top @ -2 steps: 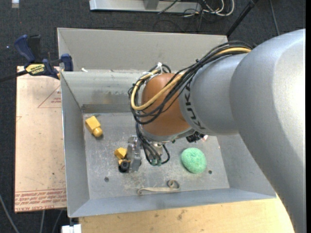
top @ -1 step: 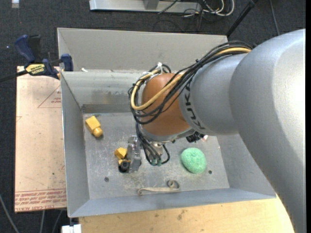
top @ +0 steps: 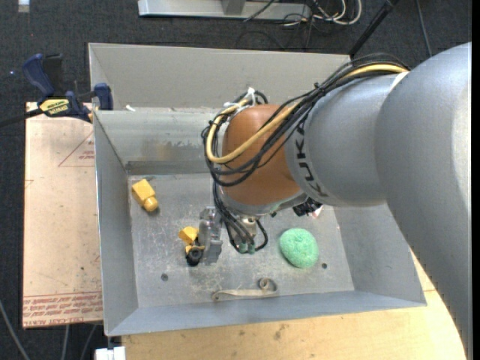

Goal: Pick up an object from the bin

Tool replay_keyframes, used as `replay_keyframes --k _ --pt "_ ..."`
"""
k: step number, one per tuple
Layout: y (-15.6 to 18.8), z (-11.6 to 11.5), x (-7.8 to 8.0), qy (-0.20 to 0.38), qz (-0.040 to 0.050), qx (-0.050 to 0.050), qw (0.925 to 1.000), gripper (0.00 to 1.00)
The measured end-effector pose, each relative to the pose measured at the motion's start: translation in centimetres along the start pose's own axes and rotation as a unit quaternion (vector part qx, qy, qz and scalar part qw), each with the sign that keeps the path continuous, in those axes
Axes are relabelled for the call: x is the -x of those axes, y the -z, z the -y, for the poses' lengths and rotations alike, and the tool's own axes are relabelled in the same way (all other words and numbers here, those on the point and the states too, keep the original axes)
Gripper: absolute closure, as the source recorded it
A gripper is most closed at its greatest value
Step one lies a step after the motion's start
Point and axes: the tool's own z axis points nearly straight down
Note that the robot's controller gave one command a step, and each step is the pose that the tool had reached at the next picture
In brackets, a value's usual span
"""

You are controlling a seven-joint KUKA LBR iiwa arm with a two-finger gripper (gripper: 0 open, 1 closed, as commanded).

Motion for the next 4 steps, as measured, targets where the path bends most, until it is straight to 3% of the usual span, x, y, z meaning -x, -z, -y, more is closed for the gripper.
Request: replay_keyframes --k 1,2,3,4 --pt "2.0 0.1 0.3 0.001 0.0028 0.001 1.0 1.0" --pt "5.0 0.9 -1.3 -0.011 -0.0013 0.0 0.9999 1.0" --pt "24.1 0.6 4.5 -0.006 0.0062 0.002 1.0 1.0" --pt "23.7 0.6 4.4 -0.006 0.0021 0.0 1.0 1.0"
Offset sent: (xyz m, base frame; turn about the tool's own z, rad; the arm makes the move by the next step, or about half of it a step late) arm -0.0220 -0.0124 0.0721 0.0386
